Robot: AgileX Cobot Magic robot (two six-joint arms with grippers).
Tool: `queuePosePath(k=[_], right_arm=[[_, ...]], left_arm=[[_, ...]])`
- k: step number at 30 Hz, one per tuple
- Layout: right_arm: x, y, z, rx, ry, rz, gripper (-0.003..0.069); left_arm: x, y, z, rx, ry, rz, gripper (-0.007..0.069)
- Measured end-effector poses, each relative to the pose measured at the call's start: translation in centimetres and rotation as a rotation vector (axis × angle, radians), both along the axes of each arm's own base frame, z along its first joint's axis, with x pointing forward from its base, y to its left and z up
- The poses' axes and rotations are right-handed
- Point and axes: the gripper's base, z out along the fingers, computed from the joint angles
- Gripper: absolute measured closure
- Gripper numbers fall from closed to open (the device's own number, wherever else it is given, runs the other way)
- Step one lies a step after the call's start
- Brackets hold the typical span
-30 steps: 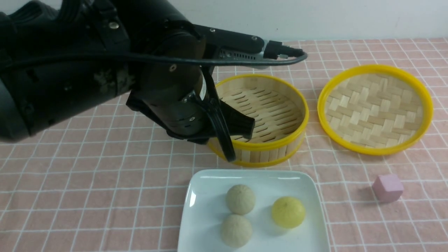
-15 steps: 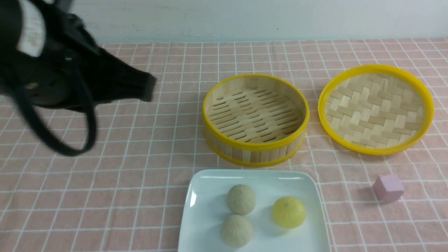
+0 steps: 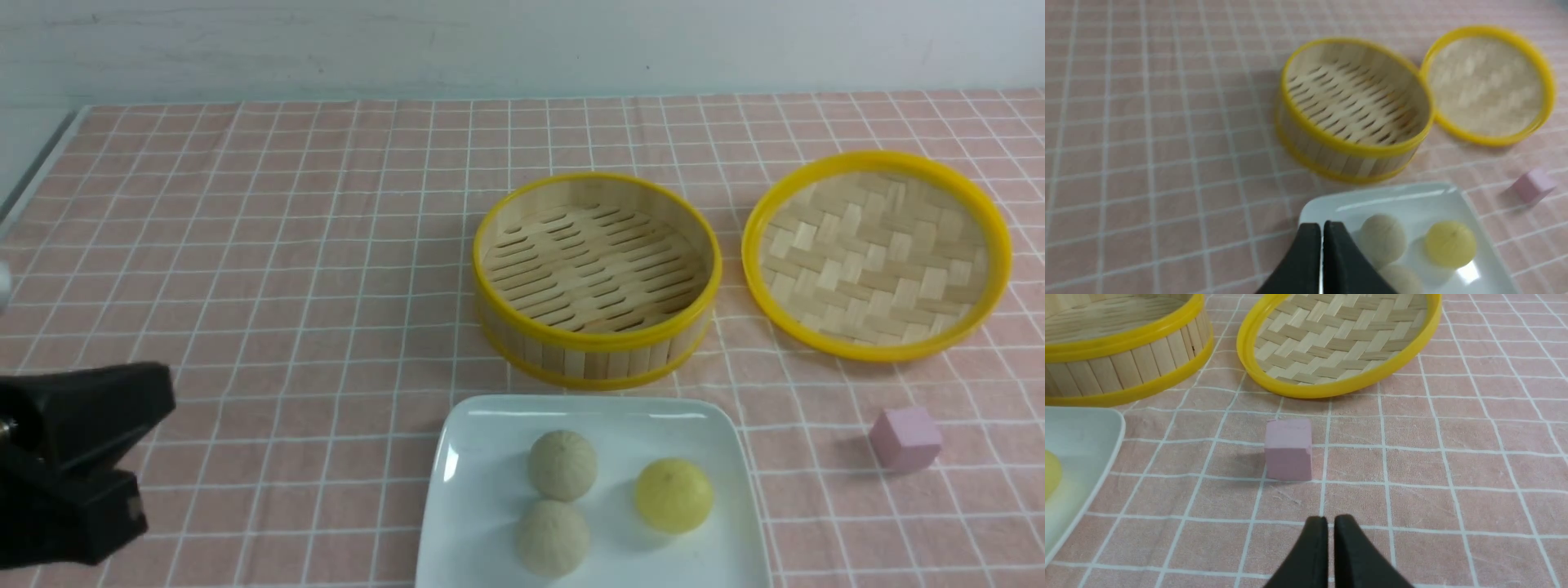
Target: Put the steamed buns into the plate on the pink tablecloth.
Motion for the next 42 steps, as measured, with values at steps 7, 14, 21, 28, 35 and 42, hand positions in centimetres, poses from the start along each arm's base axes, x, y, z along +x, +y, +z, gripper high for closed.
queuePosePath(k=[7,14,21,28,35,42], right_arm=[[0.0,0.0,0.0,0.0,0.0,0.0,0.0606],[0.0,0.0,0.0,0.0,0.0,0.0,0.06],[0.0,0.0,0.0,0.0,0.0,0.0,0.0587],[0.0,0.0,0.0,0.0,0.0,0.0,0.0577],[0.0,0.0,0.0,0.0,0.0,0.0,0.0566],[0.0,0.0,0.0,0.0,0.0,0.0,0.0555]], left_arm=[[-0.2,-1.0,-2.3,-0.059,-0.082,-0.104,0.0587],[-0.1,-0.8,-3.4,-0.02,-0.035,-0.079,0.0578],[-0.1,-0.5,-4.7,-0.004,-0.002,-0.053,0.057],[-1.4,2.6,-8.5,0.043,-0.027,0.112,0.0561],[-2.8,4.8,-13.1,0.119,-0.128,0.321,0.0559],[-3.0,5.5,-16.3,0.129,-0.099,0.462,0.055]])
